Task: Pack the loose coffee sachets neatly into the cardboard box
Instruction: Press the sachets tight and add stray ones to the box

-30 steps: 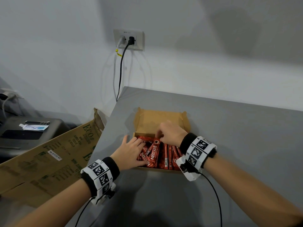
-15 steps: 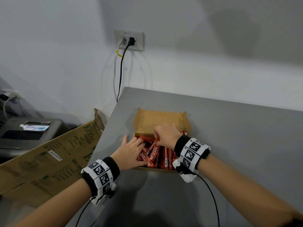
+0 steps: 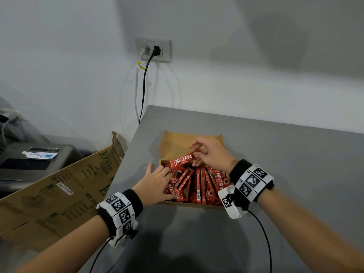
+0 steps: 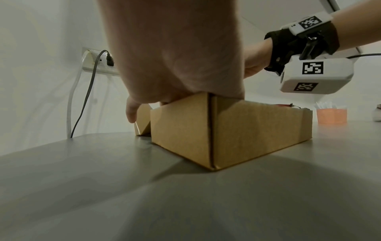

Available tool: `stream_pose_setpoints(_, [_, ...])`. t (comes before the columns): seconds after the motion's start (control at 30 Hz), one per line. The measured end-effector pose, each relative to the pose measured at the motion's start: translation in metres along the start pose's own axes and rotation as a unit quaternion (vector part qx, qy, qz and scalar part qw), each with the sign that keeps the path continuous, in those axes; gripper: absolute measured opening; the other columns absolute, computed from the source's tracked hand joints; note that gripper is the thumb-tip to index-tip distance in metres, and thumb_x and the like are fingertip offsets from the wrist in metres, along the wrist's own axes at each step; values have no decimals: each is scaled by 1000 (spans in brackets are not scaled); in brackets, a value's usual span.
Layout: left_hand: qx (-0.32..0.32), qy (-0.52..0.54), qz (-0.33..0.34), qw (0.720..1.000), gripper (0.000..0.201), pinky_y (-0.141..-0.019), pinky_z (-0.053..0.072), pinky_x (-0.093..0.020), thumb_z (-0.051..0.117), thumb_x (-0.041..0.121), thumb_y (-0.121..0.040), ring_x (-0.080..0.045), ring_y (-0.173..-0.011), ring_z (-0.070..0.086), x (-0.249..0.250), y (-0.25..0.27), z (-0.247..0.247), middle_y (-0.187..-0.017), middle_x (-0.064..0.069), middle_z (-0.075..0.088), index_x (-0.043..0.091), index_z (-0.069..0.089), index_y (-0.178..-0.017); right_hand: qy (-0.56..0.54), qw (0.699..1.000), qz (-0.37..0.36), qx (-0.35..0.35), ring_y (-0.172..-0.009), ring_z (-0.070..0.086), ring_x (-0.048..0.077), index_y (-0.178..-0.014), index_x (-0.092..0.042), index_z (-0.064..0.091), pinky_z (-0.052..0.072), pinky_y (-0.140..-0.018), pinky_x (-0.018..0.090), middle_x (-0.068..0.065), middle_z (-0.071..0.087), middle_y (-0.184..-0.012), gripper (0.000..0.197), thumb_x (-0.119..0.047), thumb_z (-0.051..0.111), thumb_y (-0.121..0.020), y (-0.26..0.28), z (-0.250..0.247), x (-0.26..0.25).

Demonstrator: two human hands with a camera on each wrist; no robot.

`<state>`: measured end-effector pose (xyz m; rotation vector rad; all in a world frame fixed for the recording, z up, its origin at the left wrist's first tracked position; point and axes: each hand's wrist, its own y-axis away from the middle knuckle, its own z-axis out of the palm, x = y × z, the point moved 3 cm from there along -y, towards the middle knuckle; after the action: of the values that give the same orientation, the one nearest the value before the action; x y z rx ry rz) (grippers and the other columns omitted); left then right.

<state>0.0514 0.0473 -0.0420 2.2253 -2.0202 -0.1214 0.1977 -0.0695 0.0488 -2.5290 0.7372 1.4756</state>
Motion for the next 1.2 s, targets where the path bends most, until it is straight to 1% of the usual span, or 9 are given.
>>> stream_pose_setpoints(0.13, [-14,-15,1,1000,104,-113,11,-51,4,79,-63,-15,-133,29,0,-1,1,-142,3,35,17,31,-144,20,1000,-9,-6,-72,68,9,-118,-7,57,58,-69,21,-2,54,-102,32,6,51,-90,2,2,3])
stream_pose_setpoints(0.3, [5,-19,9,1000,94,-109,18,-54,13,76,-71,-16,-126,40,-2,-1,4,-136,3,44,17,43,-138,170,984,-41,32,-83,62,8,-100,-10,69,54,-81,22,2,66,-104,14,-10,60,-88,-2,6,2])
stream_pose_setpoints(0.4, [58,-46,33,997,74,-99,38,-51,25,70,-78,-14,-103,59,0,1,4,-110,5,63,19,64,-115,254,965,-59,25,-87,61,8,-94,-13,72,47,-79,16,-1,70,-97,13,-17,62,-87,-6,21,0])
stream_pose_setpoints(0.47, [87,-36,45,994,66,-96,44,-43,28,65,-80,-12,-94,63,1,2,3,-96,7,68,19,70,-103,266,962,-62,24,-89,62,9,-92,-13,72,48,-80,18,0,70,-97,11,-16,63,-87,-10,30,-1])
stream_pose_setpoints(0.63, [86,34,53,994,74,-108,33,-34,21,66,-81,-17,-106,56,1,0,6,-106,0,65,13,65,-109,325,943,-66,-15,-88,62,17,-89,-7,70,52,-79,27,5,67,-94,14,-2,57,-87,-19,37,-7])
stream_pose_setpoints(0.77, [146,7,61,987,59,-97,45,-30,33,61,-83,-16,-91,60,1,1,8,-95,1,60,17,71,-93,354,933,-62,-15,-89,61,20,-91,-7,68,52,-80,32,7,67,-95,17,0,53,-87,-22,41,-3])
stream_pose_setpoints(0.9, [169,-10,65,983,55,-94,49,-33,36,61,-83,-13,-87,61,0,1,10,-90,3,62,18,71,-88,348,935,-61,-32,-89,62,19,-87,-8,70,53,-80,33,6,67,-95,11,-5,59,-87,-24,49,-6])
stream_pose_setpoints(1.0, [190,-33,76,978,52,-86,54,-31,38,60,-80,-10,-77,61,2,1,7,-81,5,60,20,71,-80,377,922,-67,-61,-89,62,21,-84,-9,69,53,-78,34,6,67,-96,7,-7,63,-85,-25,56,-11])
stream_pose_setpoints(1.2, [185,-33,80,979,55,-85,54,-32,36,62,-81,-11,-76,61,2,1,5,-83,4,60,19,71,-82,427,899,-69,-63,-89,60,26,-84,-11,63,51,-78,38,8,65,-95,11,-3,57,-84,-28,59,-10])
